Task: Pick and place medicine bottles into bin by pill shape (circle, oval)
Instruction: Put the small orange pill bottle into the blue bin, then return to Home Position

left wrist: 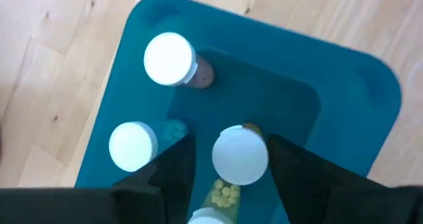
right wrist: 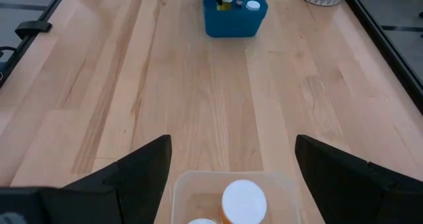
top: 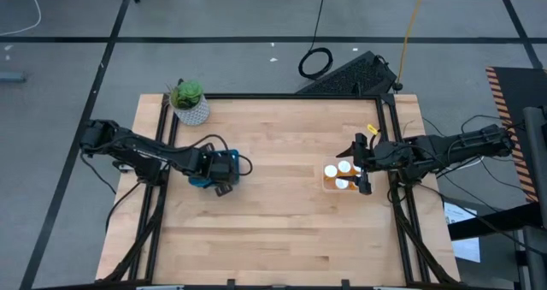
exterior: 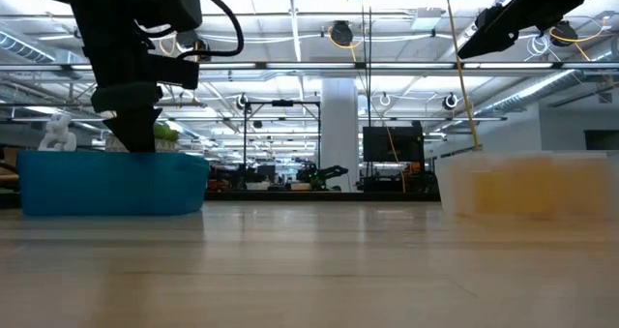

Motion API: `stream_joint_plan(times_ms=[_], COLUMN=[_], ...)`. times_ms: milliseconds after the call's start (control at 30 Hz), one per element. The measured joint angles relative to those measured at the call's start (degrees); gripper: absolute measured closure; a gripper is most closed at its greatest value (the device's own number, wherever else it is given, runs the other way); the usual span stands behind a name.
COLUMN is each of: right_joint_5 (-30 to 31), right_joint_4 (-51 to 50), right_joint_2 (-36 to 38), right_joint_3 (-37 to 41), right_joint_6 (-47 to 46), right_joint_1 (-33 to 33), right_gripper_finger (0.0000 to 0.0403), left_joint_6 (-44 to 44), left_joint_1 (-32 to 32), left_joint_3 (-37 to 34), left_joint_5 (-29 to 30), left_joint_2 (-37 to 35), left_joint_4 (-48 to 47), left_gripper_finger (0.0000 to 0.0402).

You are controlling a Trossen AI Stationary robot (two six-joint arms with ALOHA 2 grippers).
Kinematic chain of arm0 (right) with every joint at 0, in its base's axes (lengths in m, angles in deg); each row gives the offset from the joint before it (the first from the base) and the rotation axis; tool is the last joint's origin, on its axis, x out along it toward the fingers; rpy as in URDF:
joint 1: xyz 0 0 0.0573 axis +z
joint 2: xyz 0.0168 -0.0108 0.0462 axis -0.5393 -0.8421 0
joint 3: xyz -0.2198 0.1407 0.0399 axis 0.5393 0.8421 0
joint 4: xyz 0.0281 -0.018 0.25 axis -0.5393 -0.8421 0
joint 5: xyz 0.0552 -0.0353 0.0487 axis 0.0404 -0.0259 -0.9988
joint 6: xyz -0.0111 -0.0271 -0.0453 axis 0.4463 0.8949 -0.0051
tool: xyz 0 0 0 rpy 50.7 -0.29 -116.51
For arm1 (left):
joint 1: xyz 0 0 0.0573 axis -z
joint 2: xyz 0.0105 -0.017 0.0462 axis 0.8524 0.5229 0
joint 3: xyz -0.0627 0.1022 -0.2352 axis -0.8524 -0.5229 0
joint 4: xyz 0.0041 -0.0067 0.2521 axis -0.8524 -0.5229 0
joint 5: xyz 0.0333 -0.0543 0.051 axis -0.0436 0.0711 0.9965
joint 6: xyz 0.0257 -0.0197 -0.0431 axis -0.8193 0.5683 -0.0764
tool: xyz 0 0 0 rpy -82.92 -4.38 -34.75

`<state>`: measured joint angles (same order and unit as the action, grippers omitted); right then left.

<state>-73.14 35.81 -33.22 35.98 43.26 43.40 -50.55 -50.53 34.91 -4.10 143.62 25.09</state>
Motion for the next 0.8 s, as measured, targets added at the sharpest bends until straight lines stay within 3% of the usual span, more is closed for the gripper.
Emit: stream_joint_plan(times_ms=[267,533,800], right_joint_5=[0.0,0.0,0.0], right_joint_4=[0.1,0.9,6.4], right_joint_2=[0.0,0.0,0.0], right_joint_3=[0.0,0.0,0.0], right_joint_6=[-0.4,0.1,5.5], right_joint_1=[0.0,0.0,0.0], right_gripper_finger=[0.0090,0.0090,0.0142], left_joint_6=[-1.9,-3.6,-9.7], left_joint_1=[0.0,0.1,0.1], left_joint_3=[3.9,10.9,13.1], left_joint_5=[-1.5,-1.5,4.9], left_joint_2=[0.0,-0.4,-10.7], left_joint_4=[-1.4,-11.5,-11.6], left_gripper_finger=[0.0207,0.0206,0.0206])
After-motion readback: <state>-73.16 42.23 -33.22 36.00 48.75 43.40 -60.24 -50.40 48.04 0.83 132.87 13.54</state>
